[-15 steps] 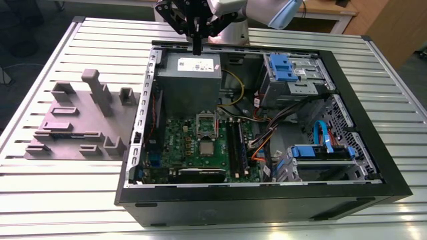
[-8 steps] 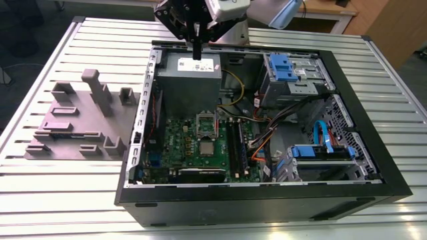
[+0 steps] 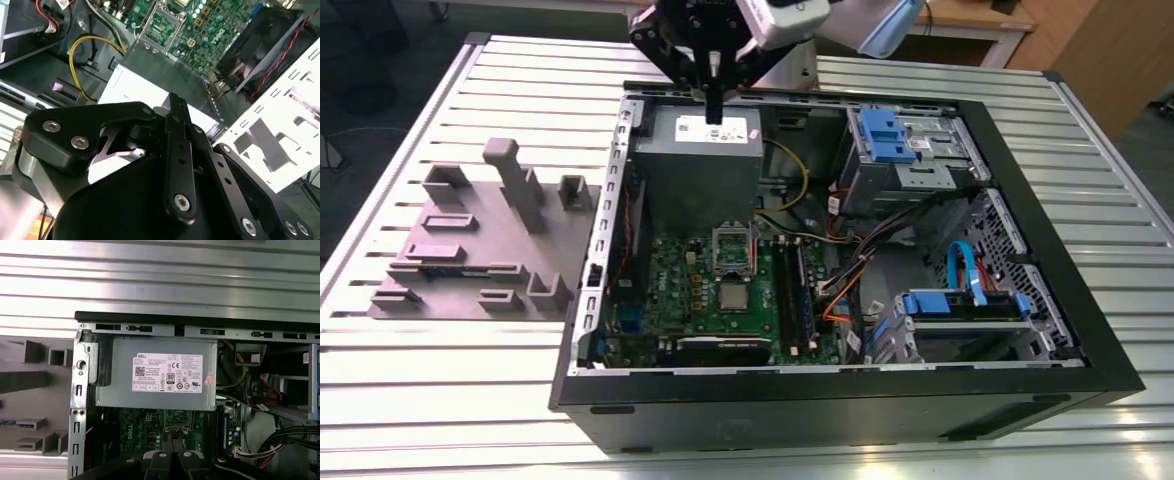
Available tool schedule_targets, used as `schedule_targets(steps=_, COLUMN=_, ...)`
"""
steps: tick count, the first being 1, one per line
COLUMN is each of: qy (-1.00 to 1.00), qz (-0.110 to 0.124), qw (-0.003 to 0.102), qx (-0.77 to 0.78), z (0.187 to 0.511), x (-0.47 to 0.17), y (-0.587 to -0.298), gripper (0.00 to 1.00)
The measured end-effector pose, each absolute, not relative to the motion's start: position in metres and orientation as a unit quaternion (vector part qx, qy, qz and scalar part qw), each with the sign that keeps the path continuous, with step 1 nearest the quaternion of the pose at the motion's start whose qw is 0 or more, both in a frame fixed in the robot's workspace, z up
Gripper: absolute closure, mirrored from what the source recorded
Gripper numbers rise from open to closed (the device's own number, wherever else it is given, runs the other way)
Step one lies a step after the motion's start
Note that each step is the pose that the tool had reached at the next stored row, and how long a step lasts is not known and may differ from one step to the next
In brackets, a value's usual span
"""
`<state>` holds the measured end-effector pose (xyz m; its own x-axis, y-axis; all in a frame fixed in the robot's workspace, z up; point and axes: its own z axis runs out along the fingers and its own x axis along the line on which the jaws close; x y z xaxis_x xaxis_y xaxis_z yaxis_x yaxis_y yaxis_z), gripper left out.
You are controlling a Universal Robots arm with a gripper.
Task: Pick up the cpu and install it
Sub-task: 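Close the cpu cover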
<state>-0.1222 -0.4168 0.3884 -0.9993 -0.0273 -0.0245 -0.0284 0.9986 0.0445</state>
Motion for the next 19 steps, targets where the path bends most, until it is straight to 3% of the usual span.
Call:
schedule_targets(steps=7, qy=1.000, qz=0.022, qw=0.012, qx=-0.016, z=0.382, x=-0.121, y=-0.433, gripper=0.89)
schedule_targets(steps=19, qy=0.996, qz=0.023, qw=0.010, qx=-0.080, z=0.368, x=-0.110, y=-0.433, gripper=0.89)
